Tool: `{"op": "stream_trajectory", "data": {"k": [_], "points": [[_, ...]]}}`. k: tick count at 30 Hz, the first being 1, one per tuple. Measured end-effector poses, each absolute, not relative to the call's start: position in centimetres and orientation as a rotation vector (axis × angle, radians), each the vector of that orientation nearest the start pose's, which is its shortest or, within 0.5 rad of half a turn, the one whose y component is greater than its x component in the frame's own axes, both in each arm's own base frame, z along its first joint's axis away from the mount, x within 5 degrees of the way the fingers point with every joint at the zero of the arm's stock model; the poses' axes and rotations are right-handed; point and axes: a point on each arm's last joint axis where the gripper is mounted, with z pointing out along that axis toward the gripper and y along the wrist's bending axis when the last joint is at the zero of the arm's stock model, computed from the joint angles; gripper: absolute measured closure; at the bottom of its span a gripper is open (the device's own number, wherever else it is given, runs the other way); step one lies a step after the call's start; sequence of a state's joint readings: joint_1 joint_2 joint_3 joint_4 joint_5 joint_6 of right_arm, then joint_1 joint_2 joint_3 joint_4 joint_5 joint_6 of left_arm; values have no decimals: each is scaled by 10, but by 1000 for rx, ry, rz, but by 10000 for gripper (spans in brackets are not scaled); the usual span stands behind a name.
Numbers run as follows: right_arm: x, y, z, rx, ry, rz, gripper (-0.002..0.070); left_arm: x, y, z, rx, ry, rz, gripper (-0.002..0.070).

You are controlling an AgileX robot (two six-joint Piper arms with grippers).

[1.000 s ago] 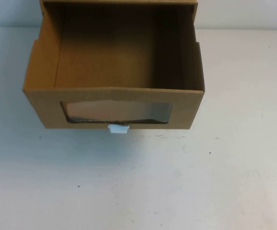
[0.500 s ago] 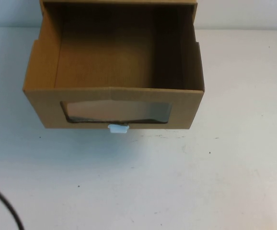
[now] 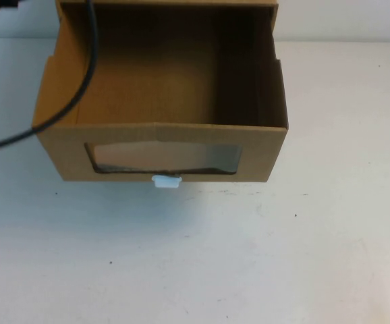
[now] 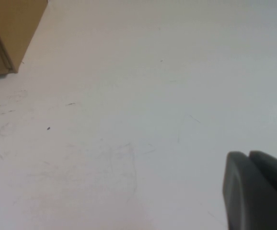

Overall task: Close the shoe box
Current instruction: Press the shoe box with left arm

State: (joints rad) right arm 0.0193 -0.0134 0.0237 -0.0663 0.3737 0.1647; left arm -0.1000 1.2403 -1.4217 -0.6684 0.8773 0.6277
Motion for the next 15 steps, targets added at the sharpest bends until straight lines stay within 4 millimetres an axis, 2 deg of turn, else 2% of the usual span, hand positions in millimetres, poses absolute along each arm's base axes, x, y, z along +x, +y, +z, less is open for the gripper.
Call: {"op": "stream_trajectory", "data": {"k": [3,7,10,15], "points": [[52,-1,172,95,1865,62,689,278,-74,472,606,1915,-491,680],[52,-1,172,95,1865,62,689,323,-82,475,654,1923,-531,680],[52,-1,172,95,1865,62,689,354,-87,468,682,1947,-552,680],[52,-1,172,95,1865,62,689,401,-93,440,686,2010,-589,680]]}}
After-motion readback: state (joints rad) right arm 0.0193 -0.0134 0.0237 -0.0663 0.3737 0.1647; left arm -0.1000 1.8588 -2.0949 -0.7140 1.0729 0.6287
